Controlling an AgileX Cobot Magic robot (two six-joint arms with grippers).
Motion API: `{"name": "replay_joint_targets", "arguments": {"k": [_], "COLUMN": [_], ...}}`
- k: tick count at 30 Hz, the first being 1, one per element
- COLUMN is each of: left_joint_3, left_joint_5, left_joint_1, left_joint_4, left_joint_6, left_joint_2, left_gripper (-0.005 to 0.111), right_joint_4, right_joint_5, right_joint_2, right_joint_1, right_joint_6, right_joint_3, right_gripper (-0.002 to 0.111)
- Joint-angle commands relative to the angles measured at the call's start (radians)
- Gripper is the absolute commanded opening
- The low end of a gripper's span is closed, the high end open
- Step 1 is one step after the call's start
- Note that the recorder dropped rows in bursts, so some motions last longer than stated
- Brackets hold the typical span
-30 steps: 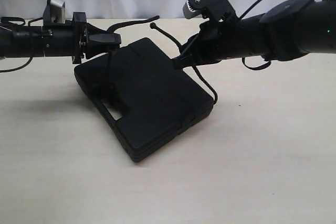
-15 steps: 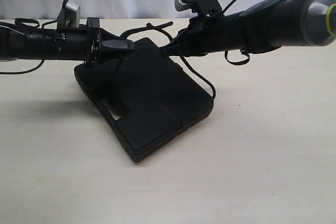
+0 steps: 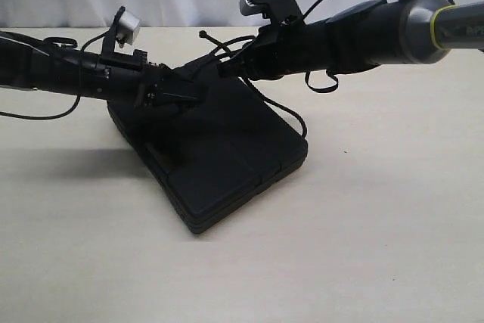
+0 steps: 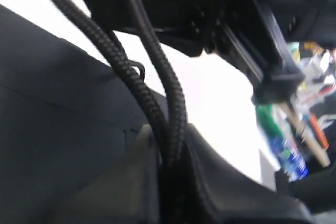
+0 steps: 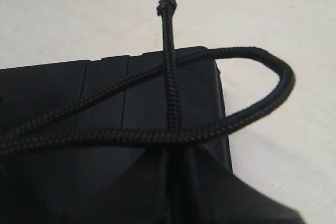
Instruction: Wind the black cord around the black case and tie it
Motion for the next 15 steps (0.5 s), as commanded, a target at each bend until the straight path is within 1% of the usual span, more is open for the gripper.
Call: {"name": "replay_joint_targets", "arguments": {"k": [1, 5, 8, 11, 13, 15], "left_joint_3": [-0.006, -0.006, -0.006, -0.019, -0.028, -0.028], "left_joint_5": [0.018, 0.013, 0.014, 0.018, 0.018, 0.012], "left_joint_1": [-0.022, -0.034, -0.032, -0.01, 0.022, 0.079], "left_joint_4": [0.044, 0.062, 0.062, 0.062, 0.062, 0.058], "left_joint_6": [0.088, 0.088, 0.088, 0.088, 0.082, 0.075], "left_joint_2": [-0.01, -0.01, -0.012, -0.039, -0.071, -0.114], "left_gripper": [0.018, 0.048, 0.066, 0.069, 0.069, 0.069], "right_joint_4": [0.006, 0.006, 0.006, 0.006, 0.006, 0.006], "right_joint_5": [0.008, 0.008, 0.008, 0.008, 0.008, 0.011], "right_joint_2": [0.002, 0.002, 0.002, 0.002, 0.002, 0.002], "right_joint_1": [-0.006, -0.006, -0.006, -0.006, -0.006, -0.006], "right_joint_6": [-0.006, -0.006, -0.006, -0.006, -0.006, -0.006], "right_joint_3": [-0.004, -0.004, -0.004, -0.004, -0.004, -0.005], "right_gripper": [0.004, 0.004, 0.004, 0.004, 0.004, 0.004]}}
